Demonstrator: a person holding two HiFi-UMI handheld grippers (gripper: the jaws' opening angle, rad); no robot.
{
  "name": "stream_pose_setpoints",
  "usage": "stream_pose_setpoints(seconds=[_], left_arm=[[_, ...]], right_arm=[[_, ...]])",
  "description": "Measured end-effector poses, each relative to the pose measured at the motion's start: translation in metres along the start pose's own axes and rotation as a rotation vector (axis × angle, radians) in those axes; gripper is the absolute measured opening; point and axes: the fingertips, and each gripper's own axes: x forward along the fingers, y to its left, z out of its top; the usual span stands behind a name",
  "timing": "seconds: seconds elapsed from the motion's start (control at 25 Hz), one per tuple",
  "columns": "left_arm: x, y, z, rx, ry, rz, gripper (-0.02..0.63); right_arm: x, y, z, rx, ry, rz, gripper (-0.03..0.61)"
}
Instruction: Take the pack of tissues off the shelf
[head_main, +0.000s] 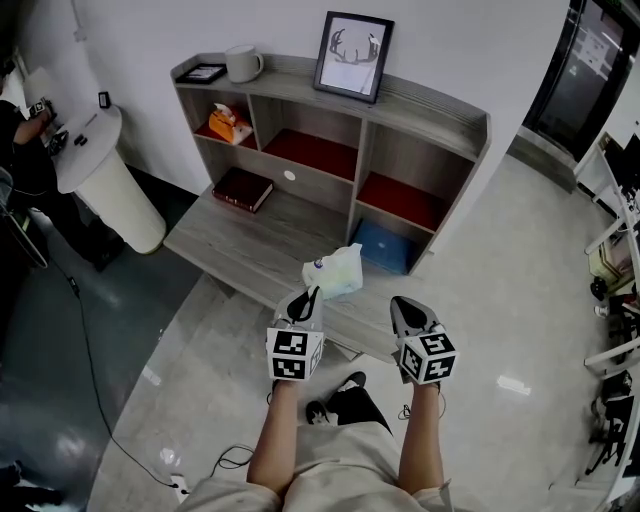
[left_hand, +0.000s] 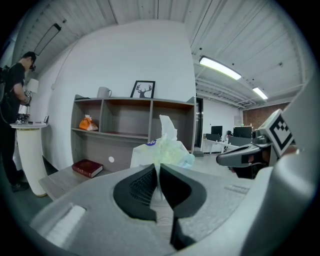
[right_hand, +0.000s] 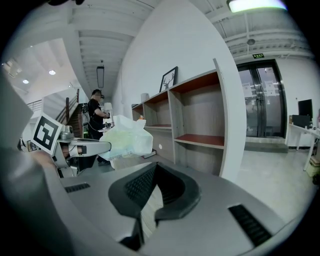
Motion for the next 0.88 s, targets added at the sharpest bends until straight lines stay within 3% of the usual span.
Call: stream_pose_setpoints(seconds=[0.88], left_arm=[[-0.018, -0.007, -0.020, -0.034, 0.009, -0.021, 0.018]], right_arm=[[-0.012, 0.024, -0.007, -0.001, -0.025, 0.034, 0.015]])
